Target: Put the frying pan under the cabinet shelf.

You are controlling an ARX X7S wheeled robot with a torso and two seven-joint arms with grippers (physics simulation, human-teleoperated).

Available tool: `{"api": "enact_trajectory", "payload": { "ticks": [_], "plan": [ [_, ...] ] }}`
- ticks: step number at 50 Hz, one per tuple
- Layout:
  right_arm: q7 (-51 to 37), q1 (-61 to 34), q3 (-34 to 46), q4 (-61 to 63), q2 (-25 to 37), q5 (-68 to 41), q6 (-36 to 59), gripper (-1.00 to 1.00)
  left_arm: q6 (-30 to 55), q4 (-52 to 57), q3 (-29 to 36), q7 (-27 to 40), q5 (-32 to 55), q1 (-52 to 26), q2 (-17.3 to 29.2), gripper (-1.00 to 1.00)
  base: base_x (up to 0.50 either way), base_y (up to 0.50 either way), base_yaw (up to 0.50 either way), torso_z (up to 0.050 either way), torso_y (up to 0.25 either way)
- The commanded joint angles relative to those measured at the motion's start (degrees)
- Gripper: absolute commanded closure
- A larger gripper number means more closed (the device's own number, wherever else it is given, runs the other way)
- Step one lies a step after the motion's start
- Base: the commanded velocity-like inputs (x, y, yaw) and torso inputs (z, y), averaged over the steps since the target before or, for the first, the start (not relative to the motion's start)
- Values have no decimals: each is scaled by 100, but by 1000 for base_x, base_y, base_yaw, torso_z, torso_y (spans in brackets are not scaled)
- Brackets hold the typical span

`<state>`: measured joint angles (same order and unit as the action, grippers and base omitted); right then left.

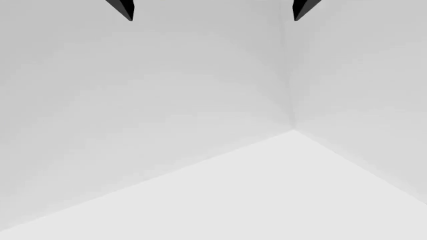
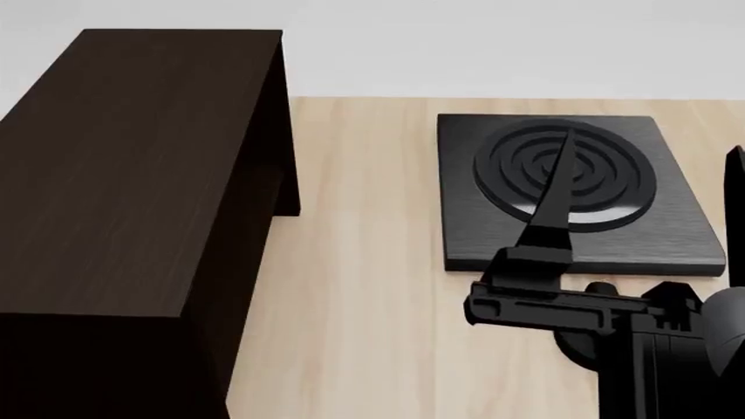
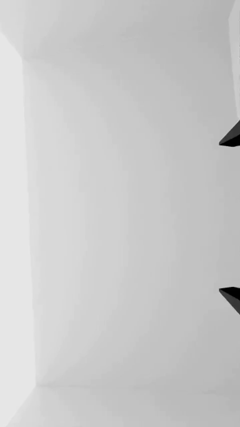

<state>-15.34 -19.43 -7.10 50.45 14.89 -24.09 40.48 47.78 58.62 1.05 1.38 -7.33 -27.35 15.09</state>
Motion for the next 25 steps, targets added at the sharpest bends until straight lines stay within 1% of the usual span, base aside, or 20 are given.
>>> {"api": "enact_trajectory", "payload": {
  "ticks": [1, 10, 22, 25],
  "plan": [
    [-18, 44, -11, -39, 26, -38, -56, -100, 24, 0, 34, -1, -17, -25, -6, -100, 0, 0, 0, 0, 0],
    [-153, -34, 0, -41, 108, 11, 97, -100, -27, -68, 40, 3, -5, -39, -15, -100, 0, 0, 0, 0, 0],
    [-456, 39, -500, -88, 386, -13, 629, -100, -247, -220, -43, 10, 82, 17, -21, -100, 0, 0, 0, 0, 0],
    [-548, 79, -754, -79, 455, -82, 869, -100, -357, -290, -87, 19, 121, 71, -30, -100, 0, 0, 0, 0, 0]
  ]
}}
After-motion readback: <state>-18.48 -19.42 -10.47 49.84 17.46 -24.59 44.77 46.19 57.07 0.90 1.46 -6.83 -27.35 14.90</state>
